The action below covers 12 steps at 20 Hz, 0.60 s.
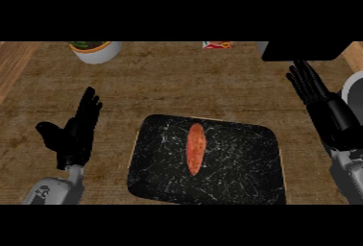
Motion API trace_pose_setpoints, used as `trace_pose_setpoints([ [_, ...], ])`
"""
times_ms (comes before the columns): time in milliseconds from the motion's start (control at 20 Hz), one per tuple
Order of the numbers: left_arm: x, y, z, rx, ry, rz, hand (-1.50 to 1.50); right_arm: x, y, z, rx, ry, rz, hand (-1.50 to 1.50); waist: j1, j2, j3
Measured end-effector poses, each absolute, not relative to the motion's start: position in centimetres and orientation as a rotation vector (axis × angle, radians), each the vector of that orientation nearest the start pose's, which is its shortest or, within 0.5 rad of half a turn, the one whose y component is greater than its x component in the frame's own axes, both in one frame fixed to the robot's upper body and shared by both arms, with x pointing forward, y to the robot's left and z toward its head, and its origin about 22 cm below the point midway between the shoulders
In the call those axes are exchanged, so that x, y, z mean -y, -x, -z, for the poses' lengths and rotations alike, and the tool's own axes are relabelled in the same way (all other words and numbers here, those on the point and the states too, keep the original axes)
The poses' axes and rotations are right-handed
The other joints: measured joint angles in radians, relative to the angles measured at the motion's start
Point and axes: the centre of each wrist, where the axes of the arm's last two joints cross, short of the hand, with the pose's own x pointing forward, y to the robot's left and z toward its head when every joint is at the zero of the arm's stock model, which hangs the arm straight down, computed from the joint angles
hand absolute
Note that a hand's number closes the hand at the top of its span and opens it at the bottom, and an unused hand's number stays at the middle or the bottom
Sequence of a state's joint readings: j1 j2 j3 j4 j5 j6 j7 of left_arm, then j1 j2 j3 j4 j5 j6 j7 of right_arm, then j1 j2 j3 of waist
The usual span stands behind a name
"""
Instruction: Pick the sweet potato from the tray and place it in the pot
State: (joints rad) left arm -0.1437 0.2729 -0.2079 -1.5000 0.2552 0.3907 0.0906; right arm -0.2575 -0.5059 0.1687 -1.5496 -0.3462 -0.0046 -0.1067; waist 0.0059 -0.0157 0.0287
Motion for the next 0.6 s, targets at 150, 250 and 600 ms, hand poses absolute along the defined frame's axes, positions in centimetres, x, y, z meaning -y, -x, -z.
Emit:
trace_pose_setpoints([
  [150, -23.6, -27.7, -3.6, 1.563, -0.149, -0.064, 0.0, 26.9, -31.1, -10.1, 1.843, -0.209, -0.373, 1.5, 0.016, 0.012, -0.014],
  [250, -23.5, -28.4, -5.1, 1.636, -0.141, -0.039, 0.0, 26.1, -32.2, -11.2, 1.862, -0.368, -0.42, 1.5, 0.036, 0.02, -0.018],
  [600, -23.8, -30.0, -8.3, 1.758, -0.087, -0.021, 0.0, 28.6, -35.1, -11.7, 1.945, -0.234, -0.768, -1.5, 0.05, 0.032, -0.026],
])
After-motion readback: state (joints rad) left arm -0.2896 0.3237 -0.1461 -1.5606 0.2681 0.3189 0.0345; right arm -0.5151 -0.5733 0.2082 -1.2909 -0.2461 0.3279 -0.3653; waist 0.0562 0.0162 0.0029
